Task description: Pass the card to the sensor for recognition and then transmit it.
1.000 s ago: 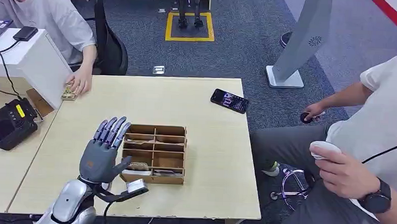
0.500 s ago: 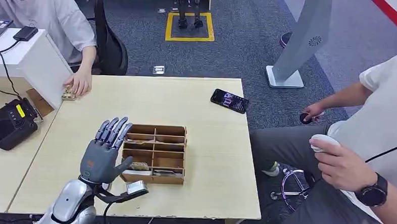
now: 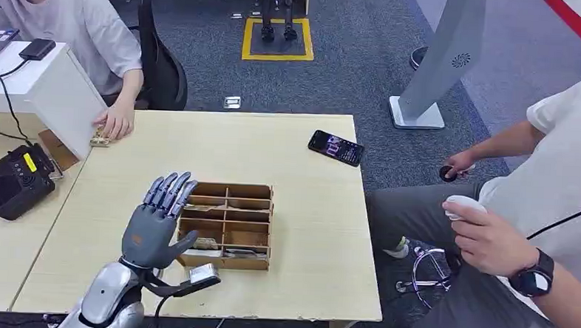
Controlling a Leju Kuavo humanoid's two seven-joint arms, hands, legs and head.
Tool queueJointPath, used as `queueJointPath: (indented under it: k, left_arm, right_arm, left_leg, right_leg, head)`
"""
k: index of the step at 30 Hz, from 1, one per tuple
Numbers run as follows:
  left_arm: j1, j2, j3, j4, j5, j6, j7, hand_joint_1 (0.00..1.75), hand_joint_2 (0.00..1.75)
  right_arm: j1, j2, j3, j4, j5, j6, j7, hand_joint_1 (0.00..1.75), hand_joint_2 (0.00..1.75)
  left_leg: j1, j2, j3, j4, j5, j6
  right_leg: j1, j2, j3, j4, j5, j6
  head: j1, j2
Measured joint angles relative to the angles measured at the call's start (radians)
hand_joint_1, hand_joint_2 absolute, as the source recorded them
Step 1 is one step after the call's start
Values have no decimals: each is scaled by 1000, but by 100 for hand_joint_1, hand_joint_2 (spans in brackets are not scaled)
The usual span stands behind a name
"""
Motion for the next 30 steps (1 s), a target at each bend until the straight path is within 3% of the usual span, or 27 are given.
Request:
queueJointPath:
  k: [30]
  left_arm:
    - [-44, -19, 0, 74, 18, 1, 17, 0, 175]
  right_arm:
    - [-2, 2, 0, 0, 10, 0, 0, 0, 175]
  left_leg:
    - [0, 0, 0, 0, 0, 0]
  right_leg:
    - [0, 0, 1, 0, 0, 0]
  head:
    - [0, 0]
